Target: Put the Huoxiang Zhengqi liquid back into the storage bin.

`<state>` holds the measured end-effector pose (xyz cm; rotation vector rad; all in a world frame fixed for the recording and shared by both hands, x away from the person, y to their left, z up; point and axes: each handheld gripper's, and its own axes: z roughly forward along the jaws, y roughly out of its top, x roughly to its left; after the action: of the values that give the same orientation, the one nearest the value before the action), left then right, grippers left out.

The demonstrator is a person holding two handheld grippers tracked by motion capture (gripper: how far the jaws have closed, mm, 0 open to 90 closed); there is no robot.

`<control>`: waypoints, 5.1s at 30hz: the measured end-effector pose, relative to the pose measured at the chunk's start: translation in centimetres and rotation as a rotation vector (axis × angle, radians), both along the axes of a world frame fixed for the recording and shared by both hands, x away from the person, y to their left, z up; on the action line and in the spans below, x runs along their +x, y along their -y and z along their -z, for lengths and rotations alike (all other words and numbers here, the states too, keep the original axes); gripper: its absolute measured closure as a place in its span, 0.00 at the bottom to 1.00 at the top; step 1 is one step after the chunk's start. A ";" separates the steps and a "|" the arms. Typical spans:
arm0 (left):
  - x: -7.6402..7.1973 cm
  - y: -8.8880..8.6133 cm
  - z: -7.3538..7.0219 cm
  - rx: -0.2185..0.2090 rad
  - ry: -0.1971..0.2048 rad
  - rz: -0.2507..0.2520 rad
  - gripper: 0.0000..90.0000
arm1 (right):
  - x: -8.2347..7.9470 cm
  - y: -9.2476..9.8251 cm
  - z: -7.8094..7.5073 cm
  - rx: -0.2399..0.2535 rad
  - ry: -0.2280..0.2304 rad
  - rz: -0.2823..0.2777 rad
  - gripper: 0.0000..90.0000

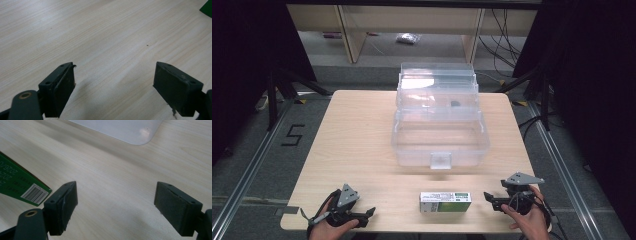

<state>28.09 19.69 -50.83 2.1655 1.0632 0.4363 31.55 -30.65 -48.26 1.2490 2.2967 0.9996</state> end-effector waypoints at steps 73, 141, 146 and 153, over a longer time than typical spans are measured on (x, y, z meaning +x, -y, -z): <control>0.1 0.1 0.2 -0.033 0.004 -0.033 0.19 | -3.2 -7.8 -6.8 -0.217 0.003 -0.411 0.20; 0.2 0.0 0.2 -0.001 0.006 -0.027 0.18 | 2.2 -17.8 -4.7 -0.574 -0.273 -0.796 0.62; 0.2 0.0 0.3 0.004 0.010 -0.033 0.18 | 2.2 -18.1 -4.6 -0.617 -0.264 -0.816 0.67; 0.1 -0.1 0.3 -0.011 -0.009 -0.017 0.18 | 1.7 -18.4 -5.1 -0.633 -0.258 -0.861 0.72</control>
<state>28.23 19.74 -51.09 2.1517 1.0871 0.4280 33.29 -12.29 -43.16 0.1103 3.0625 0.2243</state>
